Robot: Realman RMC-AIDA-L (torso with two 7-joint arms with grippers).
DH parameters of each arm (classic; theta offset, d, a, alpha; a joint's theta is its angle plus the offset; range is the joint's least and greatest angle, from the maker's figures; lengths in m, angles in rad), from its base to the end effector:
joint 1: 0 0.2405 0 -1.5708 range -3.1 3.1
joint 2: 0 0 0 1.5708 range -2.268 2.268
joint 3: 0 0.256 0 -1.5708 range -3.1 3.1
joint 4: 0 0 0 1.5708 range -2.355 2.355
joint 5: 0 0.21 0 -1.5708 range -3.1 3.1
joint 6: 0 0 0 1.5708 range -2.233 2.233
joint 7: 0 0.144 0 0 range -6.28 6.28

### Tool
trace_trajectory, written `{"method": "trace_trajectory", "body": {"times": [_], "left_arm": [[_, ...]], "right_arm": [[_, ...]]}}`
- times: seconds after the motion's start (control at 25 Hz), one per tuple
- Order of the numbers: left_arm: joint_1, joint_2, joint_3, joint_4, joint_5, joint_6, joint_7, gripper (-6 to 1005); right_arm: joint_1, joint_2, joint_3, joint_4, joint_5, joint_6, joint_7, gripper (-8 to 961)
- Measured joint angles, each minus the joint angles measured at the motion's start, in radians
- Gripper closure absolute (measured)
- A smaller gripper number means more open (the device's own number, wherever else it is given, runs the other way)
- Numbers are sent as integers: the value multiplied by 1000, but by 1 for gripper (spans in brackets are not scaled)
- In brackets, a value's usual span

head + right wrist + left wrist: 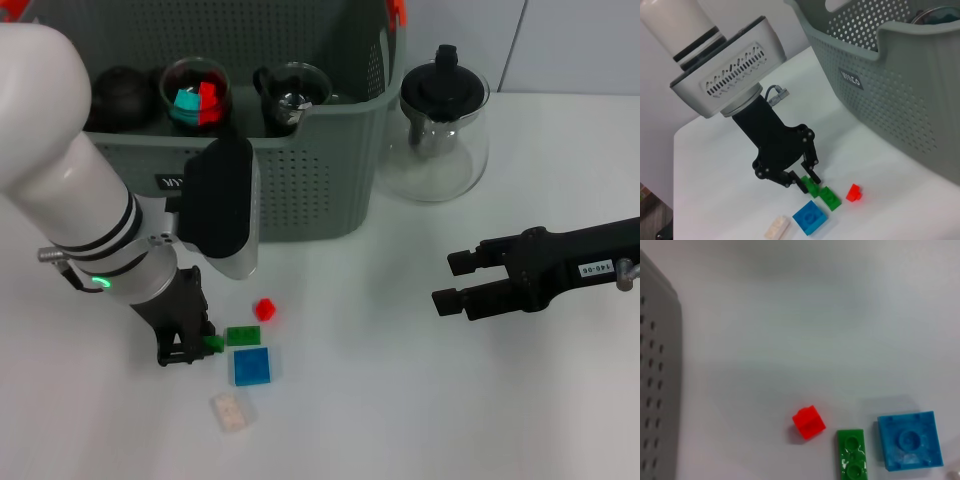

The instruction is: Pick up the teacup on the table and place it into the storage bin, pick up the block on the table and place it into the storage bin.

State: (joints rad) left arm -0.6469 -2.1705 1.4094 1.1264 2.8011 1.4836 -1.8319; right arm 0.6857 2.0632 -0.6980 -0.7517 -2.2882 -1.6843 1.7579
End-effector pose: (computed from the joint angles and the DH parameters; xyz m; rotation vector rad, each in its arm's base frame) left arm -0.2115 0.3460 -0.0470 -2.8973 -0.0034 0.9149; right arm 0.2292 0.3470 0.0041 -2.9553 0.8919 0.3770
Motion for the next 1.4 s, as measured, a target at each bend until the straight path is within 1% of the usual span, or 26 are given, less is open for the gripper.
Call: {"method": "trace_trajectory", "body": {"times": [0.12, 0.28, 0.36, 0.44, 0.56, 0.64, 0.68, 0.8, 0.88, 0.96, 1.0, 1.08, 1.16, 1.2, 1.28, 1.36, 1.4], "left_arm": [[-4, 1, 3, 0, 10, -1, -18, 804], [6, -3, 4, 33, 18, 8, -31, 823], [24, -3, -1, 93, 1, 36, -46, 833], [41, -3, -25, 165, -36, 96, -65, 843], [55, -2, -122, 262, -133, 219, -97, 857], [58, -2, -231, 305, -228, 286, -125, 857], [59, -2, -300, 317, -298, 319, -141, 856], [57, 4, -494, 323, -501, 400, -166, 856], [45, 10, -597, 322, -617, 444, -175, 855], [27, 22, -655, 322, -692, 458, -199, 855], [10, 33, -668, 324, -717, 447, -225, 855], [-16, 55, -665, 326, -714, 390, -278, 854], [-60, 83, -646, 307, -656, 282, -336, 854], [-77, 93, -640, 295, -633, 246, -353, 853], [-128, 120, -626, 246, -567, 166, -393, 853], [-194, 152, -610, 163, -477, 77, -442, 853], [-216, 163, -606, 134, -442, 46, -458, 852]], "right_arm": [[0, 0, 0, -1, 1, 0, 0, 132], [1, -1, 0, -2, 1, 0, -2, 131], [2, -2, 0, -5, 1, 0, -2, 131], [2, -3, 0, -6, 1, -4, -1, 131], [3, -6, 3, -8, 2, -7, -1, 131], [5, -6, 3, -9, 3, -8, -1, 132], [6, -6, 3, -9, 3, -7, -2, 132], [8, -5, 3, -6, 3, -8, -5, 132], [8, -4, 3, -5, 3, -8, -4, 131], [9, -5, 3, -5, 3, -9, -1, 131], [9, -4, 3, -4, 4, -10, -1, 131], [11, -5, 3, -3, 10, -11, -1, 132], [14, -5, 1, -2, 13, -11, 0, 132], [17, -5, -1, -2, 14, -11, 0, 132], [22, -4, -6, -2, 14, -11, 0, 132], [30, -4, -10, -2, 13, -12, 0, 132], [33, -4, -10, -2, 12, -12, 0, 132]]}}
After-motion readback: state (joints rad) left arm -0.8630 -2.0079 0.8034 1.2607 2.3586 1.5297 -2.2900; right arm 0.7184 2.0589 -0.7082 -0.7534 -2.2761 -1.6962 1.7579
